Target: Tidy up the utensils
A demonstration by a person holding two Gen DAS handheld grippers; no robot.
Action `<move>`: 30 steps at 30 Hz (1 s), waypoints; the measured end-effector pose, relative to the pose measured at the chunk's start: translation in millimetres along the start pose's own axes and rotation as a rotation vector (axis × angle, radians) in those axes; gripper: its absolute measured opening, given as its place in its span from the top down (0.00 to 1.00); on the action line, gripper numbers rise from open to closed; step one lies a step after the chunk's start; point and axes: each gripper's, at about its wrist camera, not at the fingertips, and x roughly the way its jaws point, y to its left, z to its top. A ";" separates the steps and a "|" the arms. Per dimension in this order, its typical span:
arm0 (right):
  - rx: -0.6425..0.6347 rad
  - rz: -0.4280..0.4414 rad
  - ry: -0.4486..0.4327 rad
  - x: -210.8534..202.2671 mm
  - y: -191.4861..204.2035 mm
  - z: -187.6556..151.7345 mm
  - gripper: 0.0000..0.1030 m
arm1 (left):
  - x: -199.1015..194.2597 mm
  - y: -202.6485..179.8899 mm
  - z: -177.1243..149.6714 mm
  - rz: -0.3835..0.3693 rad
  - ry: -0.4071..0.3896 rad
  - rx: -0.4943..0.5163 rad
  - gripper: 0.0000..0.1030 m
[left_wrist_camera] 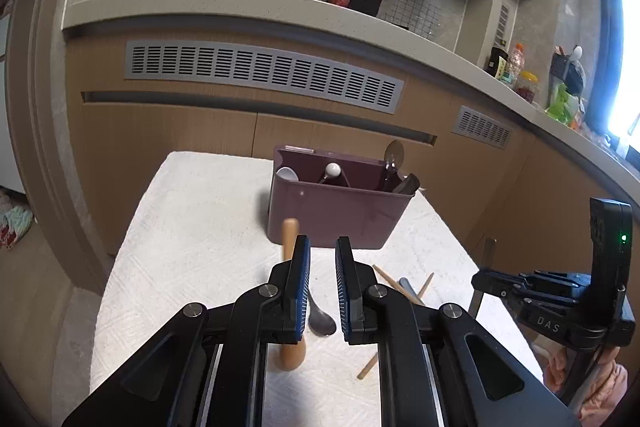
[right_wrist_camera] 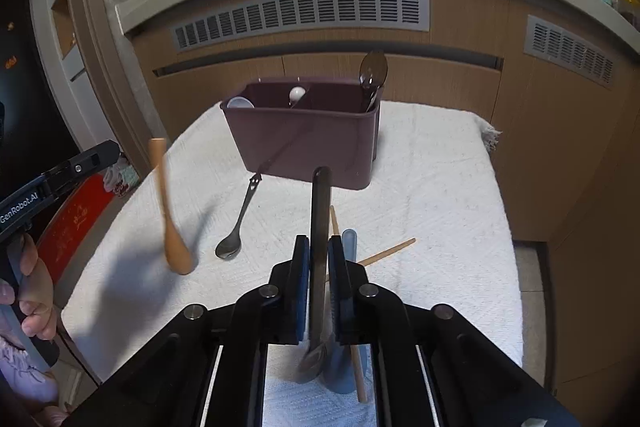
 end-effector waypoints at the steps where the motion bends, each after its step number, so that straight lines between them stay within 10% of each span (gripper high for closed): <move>1: -0.001 0.000 -0.008 -0.7 0.8 2.0 0.96 | -1.3 -2.3 1.3 -0.003 -0.001 0.004 0.87; 6: -0.027 -0.002 -0.043 -9.1 5.1 4.9 0.96 | 3.3 -4.5 4.8 0.028 0.010 0.027 0.87; 20: -0.120 0.118 0.167 45.8 15.8 -14.3 0.85 | 149.8 19.4 -37.4 0.169 0.497 0.094 0.69; 30: -0.262 0.155 0.308 123.3 48.5 -14.7 0.72 | 159.7 22.3 -38.5 0.135 0.473 0.139 0.89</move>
